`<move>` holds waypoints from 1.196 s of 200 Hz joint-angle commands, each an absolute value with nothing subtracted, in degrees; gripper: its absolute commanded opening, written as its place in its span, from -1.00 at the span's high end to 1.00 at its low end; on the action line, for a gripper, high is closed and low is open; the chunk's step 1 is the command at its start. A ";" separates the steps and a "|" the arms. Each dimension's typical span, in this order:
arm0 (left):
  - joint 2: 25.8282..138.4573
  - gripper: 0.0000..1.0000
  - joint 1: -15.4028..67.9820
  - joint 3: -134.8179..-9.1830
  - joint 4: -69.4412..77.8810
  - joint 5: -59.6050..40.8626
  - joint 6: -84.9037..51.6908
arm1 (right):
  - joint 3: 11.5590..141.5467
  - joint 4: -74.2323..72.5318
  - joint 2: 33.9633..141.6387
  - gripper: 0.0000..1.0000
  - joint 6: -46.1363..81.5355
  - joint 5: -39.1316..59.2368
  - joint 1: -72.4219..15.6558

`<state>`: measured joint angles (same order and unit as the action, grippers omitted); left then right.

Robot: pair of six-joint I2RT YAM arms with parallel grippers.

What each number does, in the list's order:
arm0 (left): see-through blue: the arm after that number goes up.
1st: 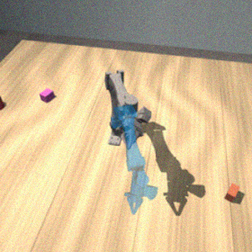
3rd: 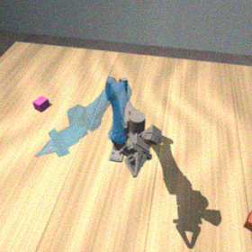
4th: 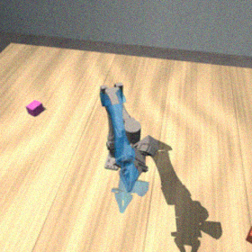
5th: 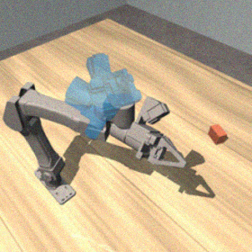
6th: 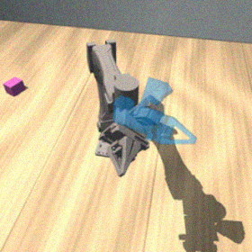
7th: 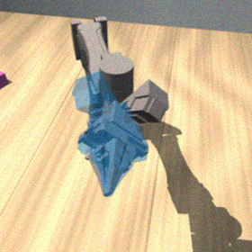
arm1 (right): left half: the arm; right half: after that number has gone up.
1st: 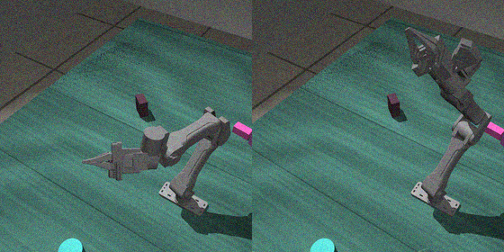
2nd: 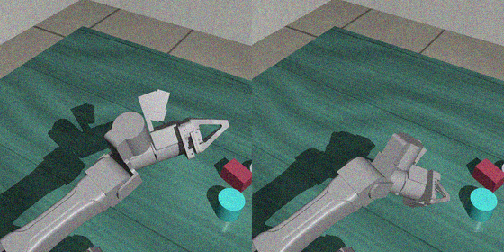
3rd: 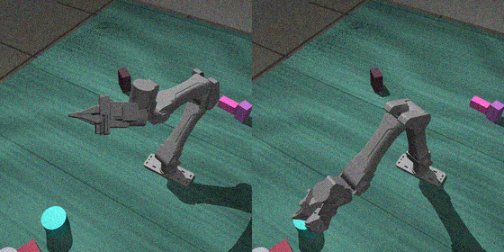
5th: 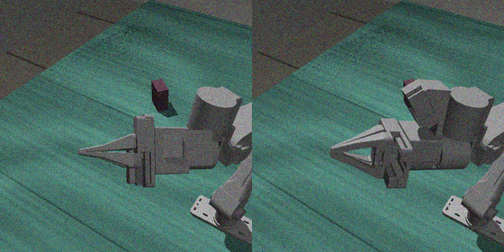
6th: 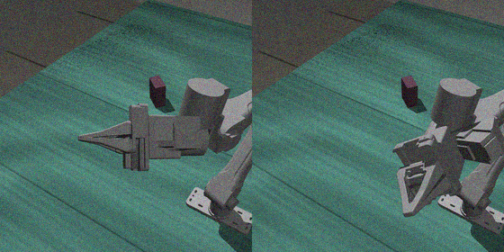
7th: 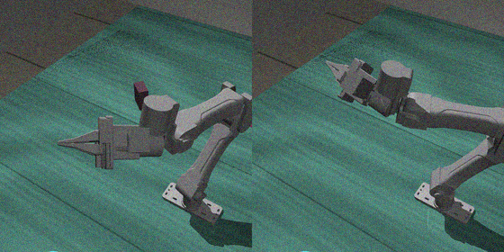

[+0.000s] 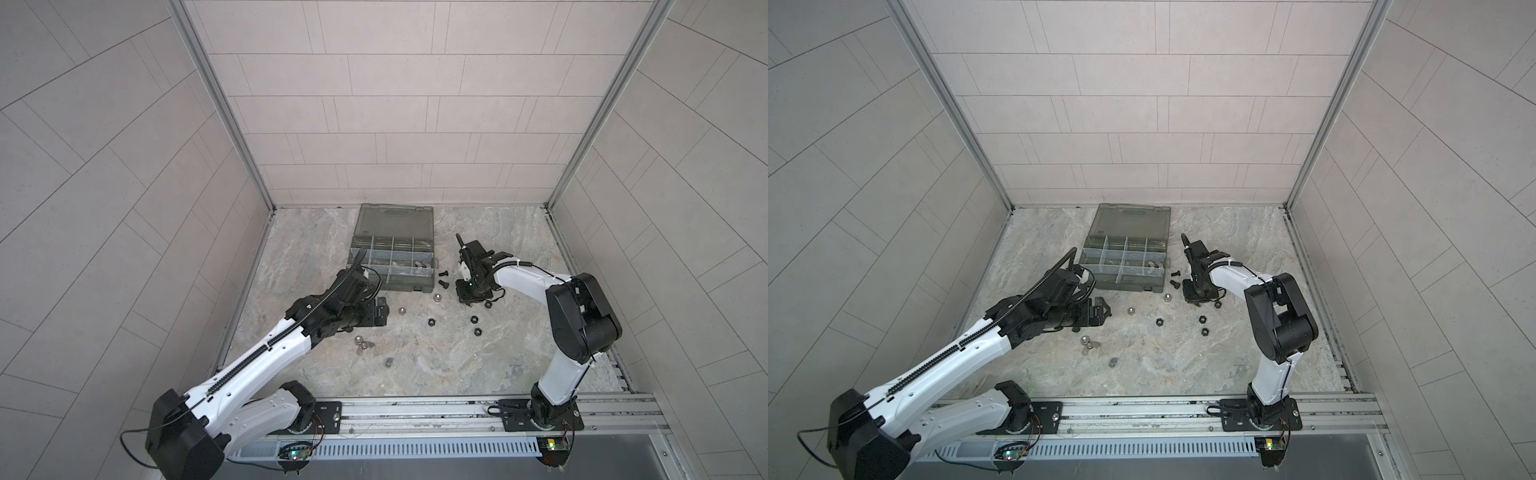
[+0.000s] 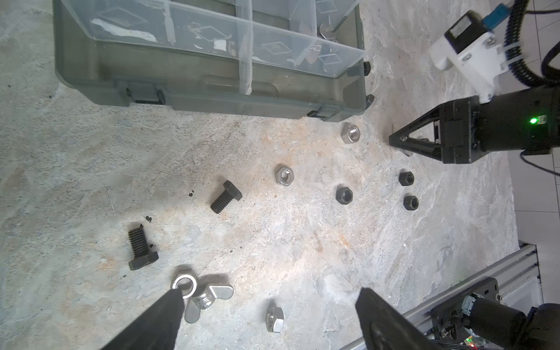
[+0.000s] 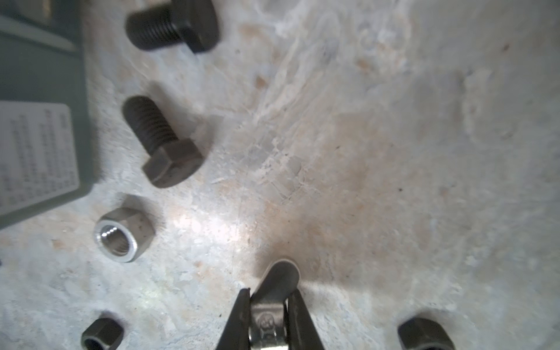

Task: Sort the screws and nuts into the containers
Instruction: 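Lower the right gripper onto a silver wing nut near the box and close, then carry the wing nut with the right gripper into the wing-nut compartment and release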

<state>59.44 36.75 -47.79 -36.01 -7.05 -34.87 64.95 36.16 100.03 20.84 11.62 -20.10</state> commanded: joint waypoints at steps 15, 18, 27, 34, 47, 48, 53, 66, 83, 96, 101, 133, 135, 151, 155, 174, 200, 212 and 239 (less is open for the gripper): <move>58.56 -0.90 36.47 -50.10 -37.17 -5.38 -33.73 | 71.43 40.31 96.68 0.78 21.88 11.07 -21.76; 58.54 -0.91 36.51 -50.23 -36.99 -5.43 -33.62 | 71.90 40.45 96.78 0.78 21.95 11.00 -21.86; 58.69 -0.91 36.39 -50.67 -36.88 -5.21 -33.29 | 73.85 40.80 97.47 0.78 22.14 11.09 -22.06; 58.97 -0.91 36.45 -51.32 -36.87 -5.10 -33.09 | 75.36 41.04 98.34 0.78 22.24 11.31 -22.30; 59.84 -0.91 36.44 -53.10 -37.06 -4.92 -32.34 | 78.75 41.91 100.13 0.78 22.49 11.51 -22.66; 59.98 -0.91 36.41 -53.27 -37.12 -4.88 -32.25 | 79.06 41.96 100.30 0.78 22.49 11.56 -22.67; 60.50 -0.91 36.46 -54.05 -37.15 -4.81 -31.97 | 80.48 42.22 101.13 0.78 22.58 11.56 -22.80; 62.04 -0.91 36.42 -56.55 -37.17 -4.73 -31.28 | 84.14 42.71 103.26 0.77 22.93 11.85 -23.18; 64.31 -0.91 36.43 -59.76 -36.66 -5.07 -30.51 | 88.97 43.10 106.33 0.77 23.16 12.34 -23.79; 66.47 -0.91 36.46 -62.35 -36.23 -5.26 -29.90 | 93.11 44.10 109.34 0.77 23.23 12.63 -24.27; 67.35 -0.91 36.41 -63.25 -36.22 -5.31 -29.58 | 94.81 44.46 110.54 0.77 23.12 12.70 -24.47; 72.61 -0.90 36.42 -68.78 -36.21 -5.97 -28.02 | 102.72 45.70 117.66 0.77 23.29 13.92 -24.98; 72.80 -0.91 36.39 -68.96 -36.21 -6.04 -27.90 | 103.11 45.77 118.10 0.77 23.33 14.01 -25.01; 74.76 -0.91 36.41 -70.78 -36.17 -6.28 -27.30 | 106.19 46.26 121.29 0.76 23.55 14.53 -25.07; 75.12 -0.91 36.45 -71.11 -36.14 -6.25 -27.17 | 106.91 46.31 121.97 0.76 23.56 14.56 -25.09; 76.30 -0.91 36.30 -71.74 -36.04 -6.32 -26.78 | 109.77 46.71 125.01 0.76 23.57 15.02 -25.09; 76.82 -0.91 36.04 -71.20 -35.60 -6.75 -26.73 | 112.58 46.91 128.04 0.74 23.55 14.68 -25.09; 76.78 -0.91 35.94 -70.94 -35.68 -6.60 -26.65 | 113.84 47.17 129.20 0.73 23.49 14.39 -25.05; 75.81 -0.90 35.81 -70.20 -36.19 -5.85 -26.72 | 115.42 48.25 130.06 0.36 22.47 15.05 -25.04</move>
